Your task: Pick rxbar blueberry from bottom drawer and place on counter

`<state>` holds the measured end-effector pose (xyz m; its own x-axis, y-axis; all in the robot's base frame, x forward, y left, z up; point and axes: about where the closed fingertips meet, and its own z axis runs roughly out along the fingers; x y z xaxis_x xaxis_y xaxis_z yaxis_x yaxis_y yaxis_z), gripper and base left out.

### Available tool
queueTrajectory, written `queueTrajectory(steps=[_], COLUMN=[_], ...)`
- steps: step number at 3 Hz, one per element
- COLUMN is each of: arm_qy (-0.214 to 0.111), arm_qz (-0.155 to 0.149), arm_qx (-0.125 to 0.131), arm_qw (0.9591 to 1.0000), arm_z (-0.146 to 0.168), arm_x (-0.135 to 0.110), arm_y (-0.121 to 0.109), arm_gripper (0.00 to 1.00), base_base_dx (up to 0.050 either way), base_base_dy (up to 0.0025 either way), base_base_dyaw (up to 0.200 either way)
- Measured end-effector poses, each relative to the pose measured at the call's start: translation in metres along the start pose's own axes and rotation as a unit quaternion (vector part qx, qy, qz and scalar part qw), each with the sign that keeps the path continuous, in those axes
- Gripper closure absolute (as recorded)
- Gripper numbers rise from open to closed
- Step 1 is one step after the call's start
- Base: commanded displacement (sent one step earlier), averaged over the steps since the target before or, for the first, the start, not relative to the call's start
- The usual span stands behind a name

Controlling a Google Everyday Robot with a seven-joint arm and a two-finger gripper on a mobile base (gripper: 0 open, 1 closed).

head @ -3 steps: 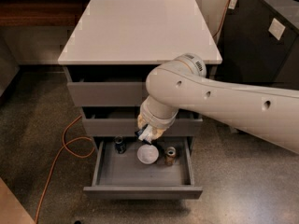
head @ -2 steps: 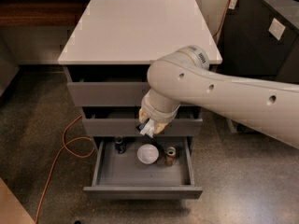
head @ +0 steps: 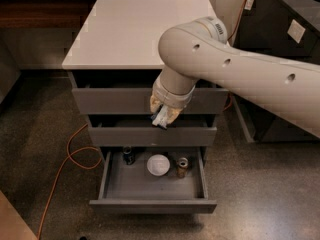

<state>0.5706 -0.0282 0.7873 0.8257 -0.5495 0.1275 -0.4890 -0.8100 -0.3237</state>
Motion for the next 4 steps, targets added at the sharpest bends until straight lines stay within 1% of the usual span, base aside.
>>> queueTrajectory(steps=[2,3,4], arm_qy=[-0.004,0.010,0.010], arm_qz=[-0.028,-0.041,-0.040], arm_qx=[-0.005,0.008,0.009], arm_qw=[0.9996,0.9991,0.9991], arm_z=[-0.018,-0.034,-0.035], arm_x=[0.035,0.068,0.070], arm_y=[-0.040,-0.070,-0.071], arm_gripper=[1.00,1.00,1.00], base_base_dx=[0.000,0.000,0.000], base_base_dy=[0.00000,0.00000,0.00000], base_base_dyaw=[0.000,0.000,0.000])
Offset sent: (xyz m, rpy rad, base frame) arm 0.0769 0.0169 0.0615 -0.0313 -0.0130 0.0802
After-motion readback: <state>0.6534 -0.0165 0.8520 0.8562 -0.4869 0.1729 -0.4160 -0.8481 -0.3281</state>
